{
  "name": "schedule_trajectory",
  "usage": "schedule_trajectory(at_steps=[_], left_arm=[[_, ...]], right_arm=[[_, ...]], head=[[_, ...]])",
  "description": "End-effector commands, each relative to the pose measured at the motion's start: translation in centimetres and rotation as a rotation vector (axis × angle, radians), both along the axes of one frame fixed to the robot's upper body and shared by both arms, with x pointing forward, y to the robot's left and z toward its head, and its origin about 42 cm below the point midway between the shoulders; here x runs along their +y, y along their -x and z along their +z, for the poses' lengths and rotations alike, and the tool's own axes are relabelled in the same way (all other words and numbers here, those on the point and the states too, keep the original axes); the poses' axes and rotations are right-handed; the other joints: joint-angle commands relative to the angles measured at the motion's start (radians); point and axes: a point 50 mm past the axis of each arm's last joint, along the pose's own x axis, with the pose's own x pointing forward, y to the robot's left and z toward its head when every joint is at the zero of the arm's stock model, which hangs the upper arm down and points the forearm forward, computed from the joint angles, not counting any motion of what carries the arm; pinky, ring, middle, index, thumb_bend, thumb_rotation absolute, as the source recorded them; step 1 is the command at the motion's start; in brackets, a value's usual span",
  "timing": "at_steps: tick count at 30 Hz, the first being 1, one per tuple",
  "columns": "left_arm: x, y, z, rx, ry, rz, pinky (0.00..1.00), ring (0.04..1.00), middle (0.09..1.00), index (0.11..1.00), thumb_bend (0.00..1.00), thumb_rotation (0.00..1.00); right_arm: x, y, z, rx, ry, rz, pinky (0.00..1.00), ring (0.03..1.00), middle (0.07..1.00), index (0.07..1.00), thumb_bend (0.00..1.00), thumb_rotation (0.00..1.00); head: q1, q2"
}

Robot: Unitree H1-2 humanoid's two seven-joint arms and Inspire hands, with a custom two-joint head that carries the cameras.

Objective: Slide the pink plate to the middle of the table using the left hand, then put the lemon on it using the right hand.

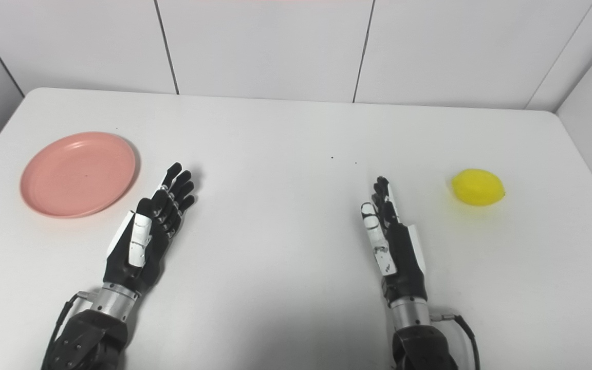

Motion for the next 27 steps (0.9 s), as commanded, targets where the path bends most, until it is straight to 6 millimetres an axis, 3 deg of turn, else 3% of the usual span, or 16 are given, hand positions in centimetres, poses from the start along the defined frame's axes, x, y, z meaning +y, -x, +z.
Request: schedule_trajectory(at_steps=[1,8,11,19,27], left_arm=[[-0.1,0.8,-1.9,0.029,0.005,0.003,1.0,1.0,1.0,1.0,0.74,1.0],[-1.9,1.4,-2.9,0.028,0.039,-0.012,1.0,1.0,1.0,1.0,0.73,1.0],[-2.4,1.6,-3.0,0.037,0.045,-0.015,1.0,1.0,1.0,1.0,0.72,1.0],[-3.3,1.8,-3.0,0.041,0.034,-0.005,1.0,1.0,1.0,1.0,0.73,1.0],[-3.3,1.7,-1.5,-0.057,0.07,0.033,1.0,1.0,1.0,1.0,0.72,1.0]], right_arm=[[-0.6,0.0,0.9,-0.073,-0.002,0.002,1.0,1.0,1.0,1.0,0.55,0.93],[-1.6,0.6,0.2,-0.076,-0.058,0.023,1.0,1.0,1.0,1.0,0.53,0.95],[-2.0,0.9,0.1,-0.068,-0.06,0.016,1.0,1.0,1.0,1.0,0.53,0.98],[-2.2,1.3,0.5,-0.065,-0.07,0.022,1.0,1.0,1.0,1.0,0.4,1.0],[-1.9,1.6,0.9,-0.059,-0.108,0.018,1.0,1.0,1.0,1.0,0.47,1.0]], head=[[0.027,-0.01],[0.198,-0.092],[0.225,-0.109],[0.321,-0.167],[0.342,-0.191]])
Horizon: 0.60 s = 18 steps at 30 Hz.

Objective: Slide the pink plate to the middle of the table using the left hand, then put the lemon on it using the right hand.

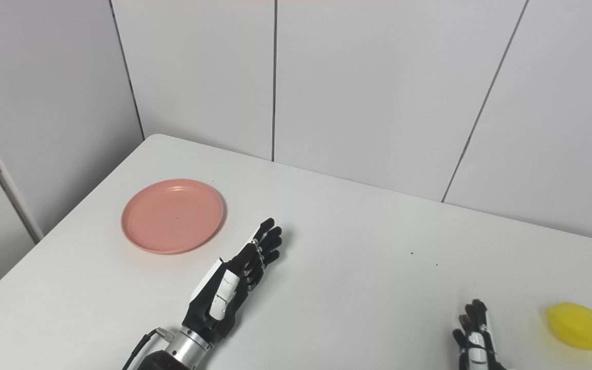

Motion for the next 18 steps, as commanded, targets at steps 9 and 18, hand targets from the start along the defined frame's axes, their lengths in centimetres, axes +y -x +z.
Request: schedule_trajectory(at_steps=[9,18], left_arm=[[1.4,0.9,3.3,-0.051,0.026,0.054,1.0,1.0,1.0,1.0,0.77,1.0],[5.5,-0.2,8.6,-0.145,-0.092,0.142,1.0,0.99,0.989,0.985,0.78,1.0]], right_arm=[[-0.6,-0.2,1.0,-0.036,-0.054,-0.034,1.0,1.0,1.0,1.0,0.64,0.95],[-0.9,-0.3,1.3,-0.042,-0.061,-0.033,1.0,1.0,1.0,1.0,0.68,0.94]], head=[[0.04,-0.008],[0.077,-0.022]])
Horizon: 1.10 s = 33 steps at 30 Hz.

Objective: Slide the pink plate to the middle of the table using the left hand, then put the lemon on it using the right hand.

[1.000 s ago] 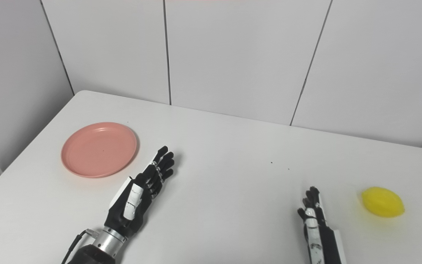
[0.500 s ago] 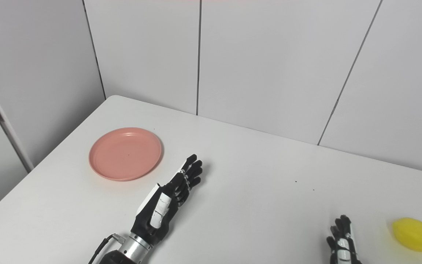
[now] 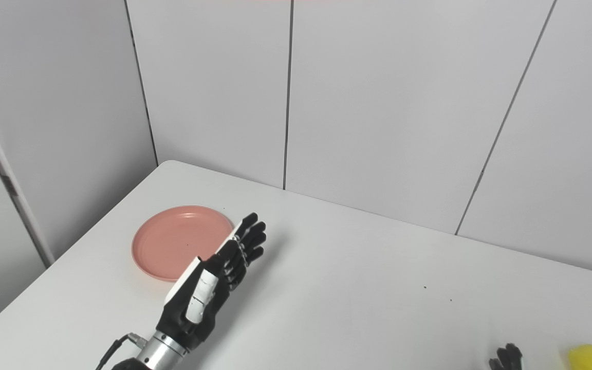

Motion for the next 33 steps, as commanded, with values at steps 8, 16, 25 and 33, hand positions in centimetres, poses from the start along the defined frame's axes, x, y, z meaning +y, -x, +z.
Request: schedule_trajectory(at_steps=[8,16,25,33], left_arm=[[4.7,-2.3,2.9,-0.134,-0.071,0.121,0.92,0.927,0.931,0.926,0.81,1.0],[8.0,-4.6,5.7,-0.147,-0.118,0.237,0.92,0.909,0.906,0.917,0.78,1.0],[13.5,-7.5,4.7,-0.096,-0.172,0.36,0.91,0.897,0.908,0.908,0.84,1.0],[17.5,-9.8,4.2,-0.066,-0.192,0.4,0.92,0.907,0.907,0.913,0.81,1.0]], right_arm=[[-0.3,-0.5,1.1,-0.038,-0.023,0.002,1.0,1.0,1.0,1.0,0.7,0.92],[-0.4,-0.5,1.0,-0.017,-0.029,-0.002,1.0,1.0,1.0,1.0,0.73,0.92],[-0.2,-0.4,0.9,-0.028,-0.026,0.008,1.0,1.0,1.0,1.0,0.71,0.94],[-0.4,-0.2,1.0,-0.025,-0.026,0.009,1.0,1.0,1.0,1.0,0.72,0.93]], head=[[0.01,-0.003],[0.011,0.0],[0.009,0.003],[0.012,0.011]])
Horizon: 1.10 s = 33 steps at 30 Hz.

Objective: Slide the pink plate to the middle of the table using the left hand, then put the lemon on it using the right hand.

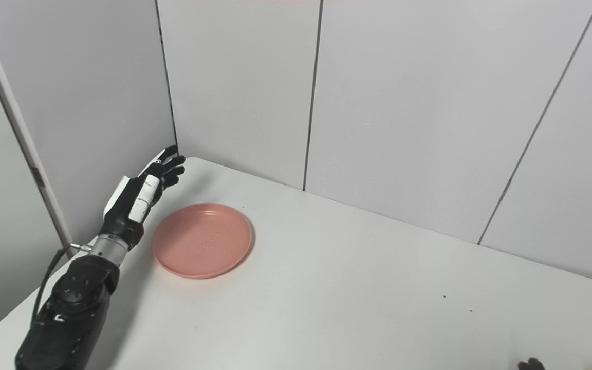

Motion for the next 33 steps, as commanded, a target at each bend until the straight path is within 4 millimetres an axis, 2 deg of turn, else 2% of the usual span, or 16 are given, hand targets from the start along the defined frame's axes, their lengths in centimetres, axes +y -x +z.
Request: schedule_trajectory(at_steps=[1,7,11,19,24,27,29,33], left_arm=[[1.1,-1.1,2.2,-0.085,-0.037,0.0,0.92,0.905,0.904,0.909,0.82,1.0],[3.6,-2.1,1.3,-0.073,-0.069,0.058,0.93,0.882,0.886,0.894,0.79,1.0],[4.7,-2.5,0.7,-0.059,-0.065,0.083,0.94,0.877,0.882,0.894,0.78,1.0],[5.8,-3.4,-1.5,0.002,-0.012,0.108,0.91,0.911,0.906,0.921,0.81,1.0],[6.3,-3.8,-3.3,0.058,0.034,0.121,0.95,0.928,0.927,0.932,0.84,1.0],[6.5,-3.8,-4.1,0.065,0.042,0.114,0.95,0.912,0.917,0.921,0.85,1.0],[6.5,-3.7,-4.6,0.073,0.037,0.102,0.9,0.899,0.905,0.905,0.87,1.0],[6.7,-3.6,-6.5,0.1,0.062,0.074,0.9,0.888,0.899,0.9,0.88,1.0]], right_arm=[[-0.1,0.0,0.9,-0.036,0.005,0.01,1.0,1.0,1.0,1.0,0.72,0.94],[-0.2,0.0,0.9,-0.031,-0.001,0.007,1.0,1.0,1.0,1.0,0.73,0.93],[-0.2,0.0,0.9,-0.038,-0.004,0.009,1.0,1.0,1.0,1.0,0.73,0.93],[-0.2,0.1,0.9,-0.033,0.001,0.012,1.0,1.0,1.0,1.0,0.75,0.93],[-0.2,0.3,1.0,-0.042,0.003,0.014,1.0,1.0,1.0,1.0,0.72,0.94],[-0.3,0.3,1.1,-0.038,-0.001,0.015,1.0,1.0,1.0,1.0,0.73,0.93],[-0.3,0.3,1.1,-0.035,0.0,0.012,1.0,1.0,1.0,1.0,0.74,0.92],[-0.4,0.4,1.1,-0.027,0.005,0.009,1.0,1.0,1.0,1.0,0.76,0.92]], head=[[0.0,0.001],[0.003,0.002],[0.004,0.001],[0.004,0.0],[0.008,0.007],[0.012,0.008],[0.014,0.009],[0.015,0.013]])
